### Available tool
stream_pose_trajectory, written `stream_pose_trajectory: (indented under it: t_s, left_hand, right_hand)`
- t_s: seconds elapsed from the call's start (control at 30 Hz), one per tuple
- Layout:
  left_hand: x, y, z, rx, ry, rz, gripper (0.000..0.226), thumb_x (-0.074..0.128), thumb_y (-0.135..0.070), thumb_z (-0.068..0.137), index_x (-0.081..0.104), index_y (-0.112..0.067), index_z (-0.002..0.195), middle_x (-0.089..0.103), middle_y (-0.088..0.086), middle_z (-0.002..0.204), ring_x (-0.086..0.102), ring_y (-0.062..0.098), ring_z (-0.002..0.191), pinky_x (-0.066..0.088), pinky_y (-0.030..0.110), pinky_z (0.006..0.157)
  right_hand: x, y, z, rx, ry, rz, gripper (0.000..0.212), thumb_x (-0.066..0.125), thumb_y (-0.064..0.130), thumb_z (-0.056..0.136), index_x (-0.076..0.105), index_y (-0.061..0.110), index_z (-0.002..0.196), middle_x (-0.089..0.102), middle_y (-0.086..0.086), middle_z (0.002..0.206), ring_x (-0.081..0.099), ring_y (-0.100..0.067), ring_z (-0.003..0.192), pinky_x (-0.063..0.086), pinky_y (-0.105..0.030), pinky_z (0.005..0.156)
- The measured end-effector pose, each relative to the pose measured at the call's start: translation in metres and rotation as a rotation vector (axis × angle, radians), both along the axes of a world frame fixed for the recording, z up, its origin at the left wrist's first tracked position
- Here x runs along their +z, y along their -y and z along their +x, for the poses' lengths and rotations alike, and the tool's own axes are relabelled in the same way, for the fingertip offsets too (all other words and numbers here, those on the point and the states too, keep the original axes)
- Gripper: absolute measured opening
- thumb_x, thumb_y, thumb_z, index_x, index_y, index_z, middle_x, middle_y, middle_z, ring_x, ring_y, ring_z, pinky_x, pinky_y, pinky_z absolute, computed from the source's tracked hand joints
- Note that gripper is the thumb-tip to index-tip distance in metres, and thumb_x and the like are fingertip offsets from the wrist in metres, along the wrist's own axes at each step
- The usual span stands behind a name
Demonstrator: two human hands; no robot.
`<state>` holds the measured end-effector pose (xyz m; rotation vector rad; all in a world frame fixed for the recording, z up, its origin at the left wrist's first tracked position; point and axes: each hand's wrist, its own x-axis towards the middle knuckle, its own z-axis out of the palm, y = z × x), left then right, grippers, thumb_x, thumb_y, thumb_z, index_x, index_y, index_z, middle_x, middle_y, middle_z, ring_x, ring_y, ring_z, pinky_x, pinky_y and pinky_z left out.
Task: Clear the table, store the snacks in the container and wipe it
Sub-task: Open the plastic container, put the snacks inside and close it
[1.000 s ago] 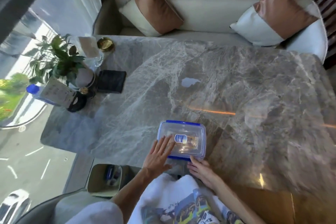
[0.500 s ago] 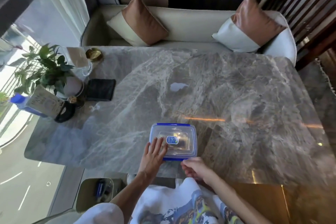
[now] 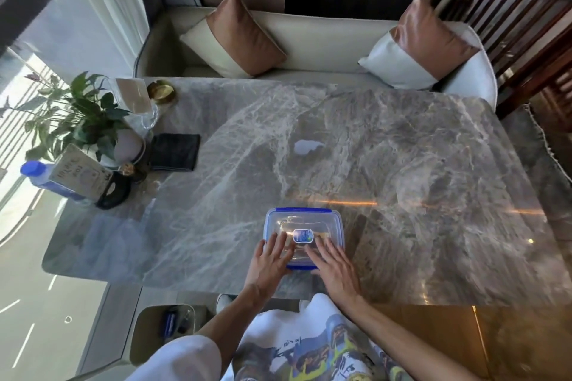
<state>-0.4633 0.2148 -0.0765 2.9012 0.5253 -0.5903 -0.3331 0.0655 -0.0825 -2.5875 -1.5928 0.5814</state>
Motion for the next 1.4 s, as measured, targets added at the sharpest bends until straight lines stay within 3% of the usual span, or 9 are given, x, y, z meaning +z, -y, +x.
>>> stream_pose_trajectory:
  t_s: [0.27, 0.43, 0.6, 0.7, 0.8, 0.9, 1.03, 1.17, 1.4]
  left_hand:
    - [-0.003, 0.004, 0.006, 0.040, -0.056, -0.019, 0.068, 0.044, -0.030, 0.097, 0.004, -0.020, 0.151, -0.002, 0.010, 0.161, 0.002, 0.033, 0.148, 0.014, 0.051, 0.119]
    - [0.014, 0.015, 0.009, 0.307, 0.119, -0.084, 0.096, 0.048, 0.004, 0.080, -0.009, -0.028, 0.150, -0.020, 0.002, 0.158, -0.019, 0.028, 0.145, -0.009, 0.058, 0.116]
    - [0.020, 0.046, 0.020, 1.382, 0.431, -0.574, 0.098, 0.070, -0.028, 0.077, 0.006, -0.005, 0.148, 0.025, 0.023, 0.151, 0.027, 0.039, 0.138, 0.027, 0.046, 0.113]
    - [0.032, 0.060, 0.033, 1.782, 0.491, -1.122, 0.064, 0.066, -0.023, 0.086, 0.028, -0.010, 0.135, 0.056, 0.011, 0.115, 0.058, 0.024, 0.092, 0.057, 0.034, 0.063]
    - [0.029, 0.058, 0.040, 1.639, 0.646, -1.267, 0.035, 0.057, -0.017, 0.092, 0.044, -0.021, 0.124, 0.065, 0.002, 0.102, 0.058, 0.013, 0.079, 0.045, 0.025, 0.054]
    - [0.018, 0.045, 0.045, 1.551, 0.691, -1.186, 0.043, 0.061, -0.001, 0.085, 0.053, -0.015, 0.125, 0.069, 0.006, 0.095, 0.062, 0.016, 0.071, 0.050, 0.024, 0.055]
    - [0.015, 0.029, 0.048, 1.403, 0.554, -1.020, 0.058, 0.059, 0.003, 0.080, 0.052, -0.018, 0.133, 0.068, 0.010, 0.089, 0.058, 0.016, 0.068, 0.050, 0.027, 0.064]
    - [0.011, 0.027, 0.056, 1.288, 0.513, -1.002, 0.063, 0.057, 0.006, 0.080, 0.049, -0.020, 0.137, 0.069, 0.009, 0.105, 0.062, 0.017, 0.084, 0.053, 0.030, 0.079]
    - [0.007, 0.035, 0.055, 1.245, 0.555, -1.073, 0.065, 0.071, -0.013, 0.071, 0.050, -0.016, 0.132, 0.069, 0.009, 0.101, 0.069, 0.026, 0.087, 0.058, 0.047, 0.080]
  right_hand:
    - [0.005, -0.009, 0.007, 0.023, 0.065, 0.012, 0.063, 0.085, 0.037, 0.061, 0.064, 0.027, 0.119, 0.068, -0.005, 0.121, 0.064, -0.027, 0.111, 0.056, -0.037, 0.088]
    - [0.039, -0.048, 0.048, 0.002, -0.036, 0.171, 0.046, 0.046, 0.044, 0.092, 0.052, 0.022, 0.132, 0.061, 0.000, 0.129, 0.058, -0.017, 0.116, 0.043, -0.034, 0.102]
    - [0.040, -0.097, 0.090, -0.191, -0.402, -0.116, 0.069, 0.039, 0.049, 0.095, 0.014, 0.019, 0.151, 0.015, -0.002, 0.160, 0.015, -0.022, 0.147, 0.015, -0.039, 0.120]
    - [0.034, -0.096, 0.086, -0.290, -0.542, -0.177, 0.063, 0.041, 0.046, 0.095, 0.027, 0.015, 0.148, 0.032, -0.008, 0.154, 0.032, -0.025, 0.141, 0.027, -0.037, 0.114]
    - [0.013, -0.070, 0.091, -0.403, -0.534, -0.096, 0.031, 0.048, 0.038, 0.089, 0.065, 0.022, 0.110, 0.069, -0.006, 0.110, 0.064, -0.027, 0.104, 0.048, -0.035, 0.090]
    - [-0.003, -0.024, 0.081, -0.621, -0.698, -0.011, 0.012, 0.059, 0.013, 0.082, 0.070, 0.017, 0.080, 0.066, -0.001, 0.075, 0.062, -0.020, 0.072, 0.051, -0.030, 0.070]
    - [-0.014, 0.014, 0.067, -0.812, -0.871, 0.070, 0.029, 0.068, 0.008, 0.080, 0.069, 0.007, 0.109, 0.072, -0.008, 0.098, 0.068, -0.019, 0.086, 0.055, -0.037, 0.087]
    - [-0.051, 0.030, 0.069, -0.906, -0.862, 0.095, 0.030, 0.073, 0.014, 0.076, 0.071, 0.013, 0.106, 0.075, -0.005, 0.098, 0.071, -0.021, 0.085, 0.056, -0.047, 0.086]
    - [-0.002, 0.027, 0.053, -0.998, -0.902, 0.124, 0.028, 0.064, 0.017, 0.087, 0.063, 0.011, 0.114, 0.068, -0.001, 0.101, 0.068, -0.021, 0.092, 0.055, -0.036, 0.084]
